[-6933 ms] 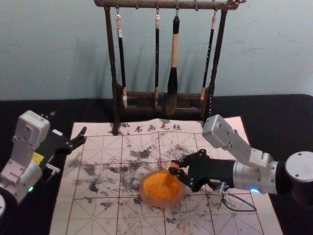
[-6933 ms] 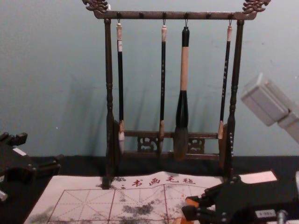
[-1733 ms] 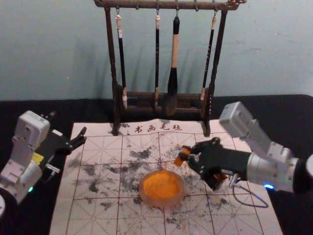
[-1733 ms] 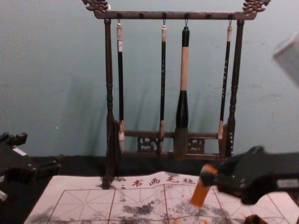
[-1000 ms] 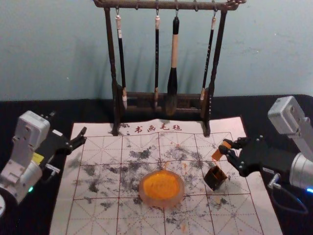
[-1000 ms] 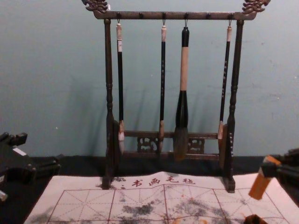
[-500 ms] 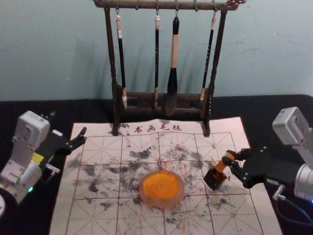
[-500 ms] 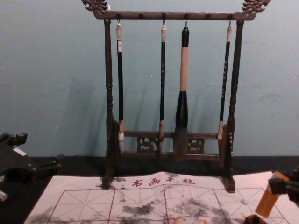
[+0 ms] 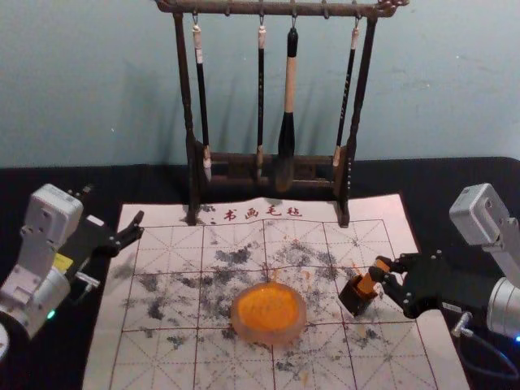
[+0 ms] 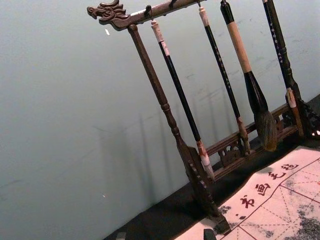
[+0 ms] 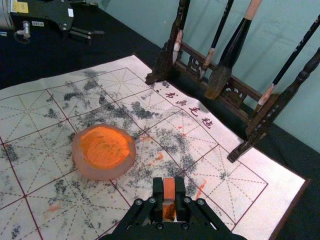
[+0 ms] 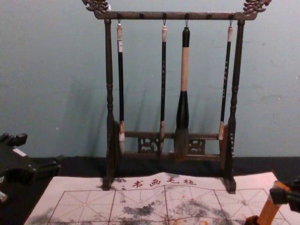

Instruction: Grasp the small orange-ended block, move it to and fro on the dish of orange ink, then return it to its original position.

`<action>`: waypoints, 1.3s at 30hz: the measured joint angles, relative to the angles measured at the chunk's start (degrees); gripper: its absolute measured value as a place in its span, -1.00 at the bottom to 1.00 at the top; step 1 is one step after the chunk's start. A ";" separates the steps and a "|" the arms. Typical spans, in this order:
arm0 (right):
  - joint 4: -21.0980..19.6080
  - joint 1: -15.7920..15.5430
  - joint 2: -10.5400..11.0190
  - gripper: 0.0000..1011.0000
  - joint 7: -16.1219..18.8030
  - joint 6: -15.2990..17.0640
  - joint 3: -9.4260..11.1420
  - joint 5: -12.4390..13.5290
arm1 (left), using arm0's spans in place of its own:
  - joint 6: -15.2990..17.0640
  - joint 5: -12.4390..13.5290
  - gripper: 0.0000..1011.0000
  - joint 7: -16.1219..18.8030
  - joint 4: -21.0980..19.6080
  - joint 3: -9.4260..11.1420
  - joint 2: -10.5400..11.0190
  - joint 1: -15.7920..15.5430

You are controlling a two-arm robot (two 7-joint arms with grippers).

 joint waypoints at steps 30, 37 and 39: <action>5.21 3.40 -2.32 -0.79 1.66 0.20 -2.92 -0.65 | 0.00 0.00 0.98 0.00 0.00 0.00 0.00 0.00; 5.91 3.88 -2.58 -0.79 1.90 0.41 -3.65 -0.67 | 0.00 0.00 0.98 0.00 0.00 0.00 0.00 0.00; 6.10 3.99 -2.60 -0.79 1.95 0.47 -3.80 -0.71 | 0.00 0.00 0.98 0.00 0.00 0.00 0.00 0.00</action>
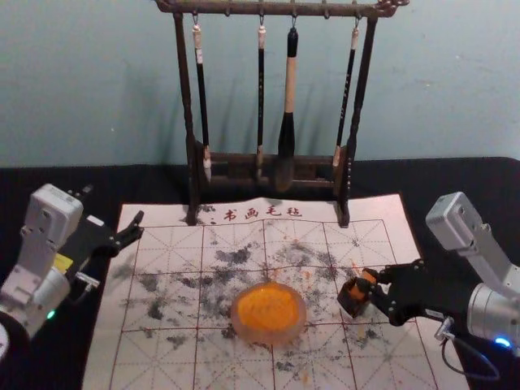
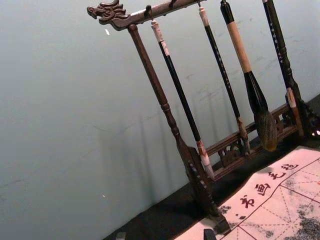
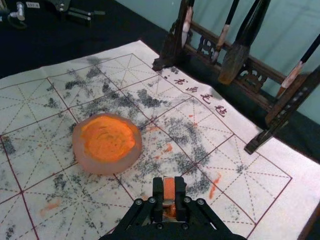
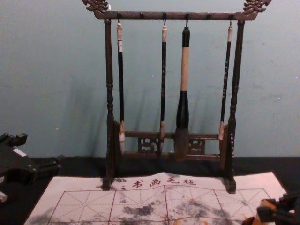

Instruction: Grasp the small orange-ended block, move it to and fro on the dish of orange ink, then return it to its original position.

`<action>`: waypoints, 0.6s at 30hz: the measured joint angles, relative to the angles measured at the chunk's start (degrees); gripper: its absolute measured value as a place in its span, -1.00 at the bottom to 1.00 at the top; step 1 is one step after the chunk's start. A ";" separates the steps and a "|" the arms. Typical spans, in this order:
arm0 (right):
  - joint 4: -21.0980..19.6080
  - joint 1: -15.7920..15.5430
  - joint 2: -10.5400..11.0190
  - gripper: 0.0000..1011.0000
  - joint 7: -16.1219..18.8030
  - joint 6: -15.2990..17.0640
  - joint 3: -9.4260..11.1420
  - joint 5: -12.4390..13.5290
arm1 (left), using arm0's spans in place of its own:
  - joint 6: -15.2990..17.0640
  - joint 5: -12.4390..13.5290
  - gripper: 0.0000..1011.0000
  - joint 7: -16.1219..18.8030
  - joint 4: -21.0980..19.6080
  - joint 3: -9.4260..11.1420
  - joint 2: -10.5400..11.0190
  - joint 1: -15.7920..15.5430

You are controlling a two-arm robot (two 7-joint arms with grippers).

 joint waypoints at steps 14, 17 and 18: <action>1.43 1.27 -0.28 -0.79 0.74 0.14 -1.73 -1.03 | 0.00 0.00 0.98 0.00 0.00 0.00 0.00 0.00; 1.69 1.56 -0.41 -0.79 0.80 0.19 -2.01 -1.28 | 0.00 0.00 0.98 0.00 0.00 0.00 0.00 0.00; 1.72 1.61 -0.42 -0.79 0.81 0.19 -2.05 -1.33 | 0.00 0.00 0.98 0.00 0.00 0.00 0.00 0.00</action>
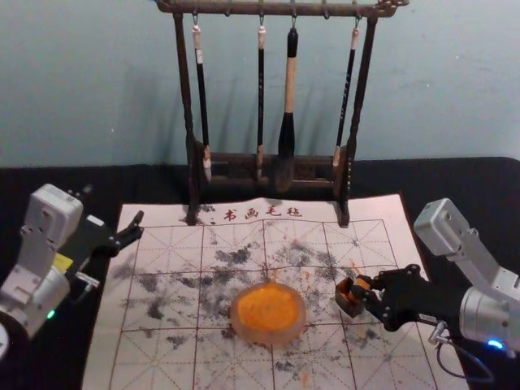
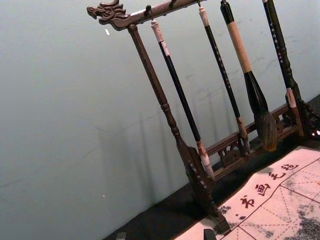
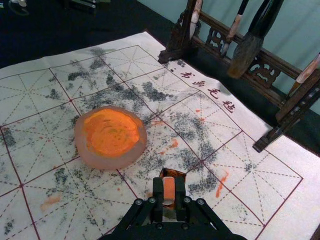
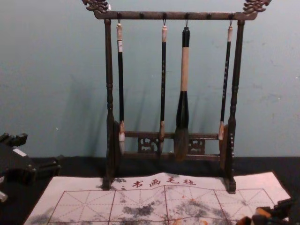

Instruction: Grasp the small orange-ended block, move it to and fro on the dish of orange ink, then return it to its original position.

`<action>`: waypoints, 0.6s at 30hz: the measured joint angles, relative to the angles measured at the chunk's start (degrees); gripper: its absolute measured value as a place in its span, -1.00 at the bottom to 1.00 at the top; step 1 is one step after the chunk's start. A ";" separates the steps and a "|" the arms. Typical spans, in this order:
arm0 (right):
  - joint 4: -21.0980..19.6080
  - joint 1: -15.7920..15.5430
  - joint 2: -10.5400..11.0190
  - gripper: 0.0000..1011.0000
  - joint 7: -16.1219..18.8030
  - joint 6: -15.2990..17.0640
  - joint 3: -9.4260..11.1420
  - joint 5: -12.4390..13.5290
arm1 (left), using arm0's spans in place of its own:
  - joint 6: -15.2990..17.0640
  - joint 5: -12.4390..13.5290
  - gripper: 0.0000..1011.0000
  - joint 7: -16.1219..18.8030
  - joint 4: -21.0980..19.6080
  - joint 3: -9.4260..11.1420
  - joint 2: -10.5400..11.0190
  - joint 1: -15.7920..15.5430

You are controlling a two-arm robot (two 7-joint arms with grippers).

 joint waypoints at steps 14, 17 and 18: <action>0.17 0.07 -0.24 -0.79 -0.50 -0.04 0.06 -0.37 | 0.00 0.00 0.98 0.00 0.00 0.00 0.00 0.00; 0.17 0.06 -0.23 -0.79 -0.49 -0.05 0.07 -0.37 | 0.00 0.00 0.98 0.00 0.00 0.00 0.00 0.00; 0.17 0.05 -0.23 -0.79 -0.49 -0.05 0.07 -0.37 | 0.00 0.00 0.98 0.00 0.00 0.00 0.00 0.00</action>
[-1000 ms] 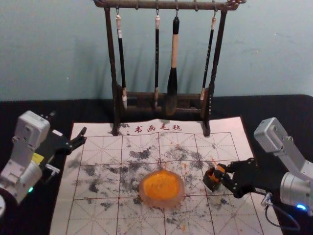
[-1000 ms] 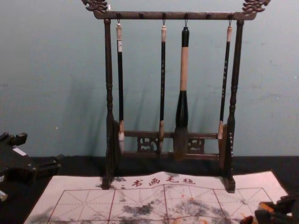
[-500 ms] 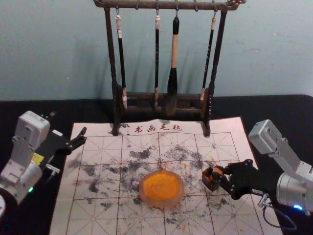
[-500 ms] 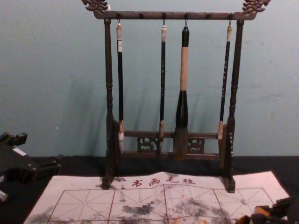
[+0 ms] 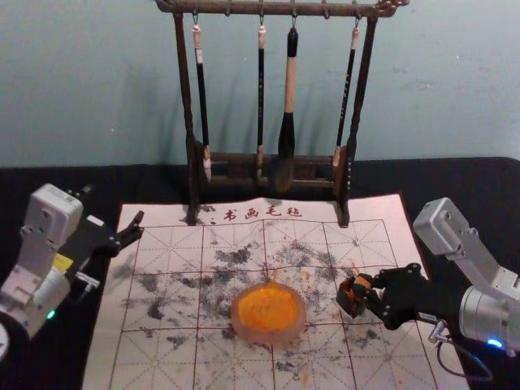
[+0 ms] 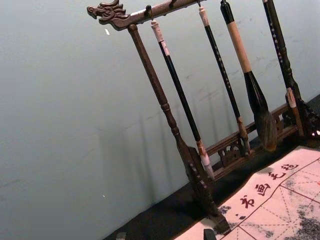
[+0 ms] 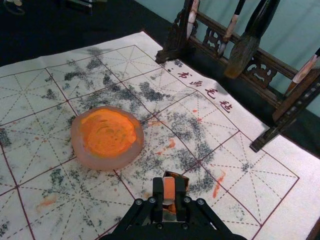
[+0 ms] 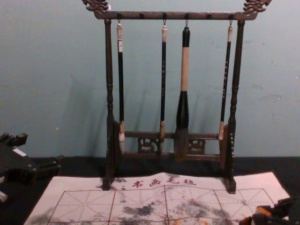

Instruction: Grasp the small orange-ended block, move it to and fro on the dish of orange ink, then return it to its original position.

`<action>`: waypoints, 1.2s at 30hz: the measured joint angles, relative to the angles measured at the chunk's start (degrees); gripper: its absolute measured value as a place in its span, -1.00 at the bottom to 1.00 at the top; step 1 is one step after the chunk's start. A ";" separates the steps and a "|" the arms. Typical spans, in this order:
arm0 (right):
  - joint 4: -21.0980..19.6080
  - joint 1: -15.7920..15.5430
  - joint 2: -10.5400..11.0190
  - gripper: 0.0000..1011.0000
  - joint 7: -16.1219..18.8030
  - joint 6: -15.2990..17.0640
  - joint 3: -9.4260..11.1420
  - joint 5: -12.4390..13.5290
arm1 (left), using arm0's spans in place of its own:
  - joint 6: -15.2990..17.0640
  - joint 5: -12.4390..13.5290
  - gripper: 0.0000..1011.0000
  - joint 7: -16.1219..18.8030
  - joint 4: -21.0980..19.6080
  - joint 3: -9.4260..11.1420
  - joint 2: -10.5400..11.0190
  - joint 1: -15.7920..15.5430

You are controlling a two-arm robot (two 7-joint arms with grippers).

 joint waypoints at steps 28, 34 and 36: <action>-0.08 -0.01 0.07 -0.24 0.07 -0.04 0.00 0.03 | 0.00 0.00 0.98 0.00 0.00 0.00 0.00 0.00; -0.08 -0.01 0.07 0.12 0.08 -0.04 0.00 0.05 | 0.00 0.00 0.98 0.00 0.00 0.00 0.00 0.00; -0.08 -0.01 0.07 0.29 0.08 -0.03 0.00 0.07 | 0.00 0.00 0.98 0.00 0.00 0.00 0.00 0.00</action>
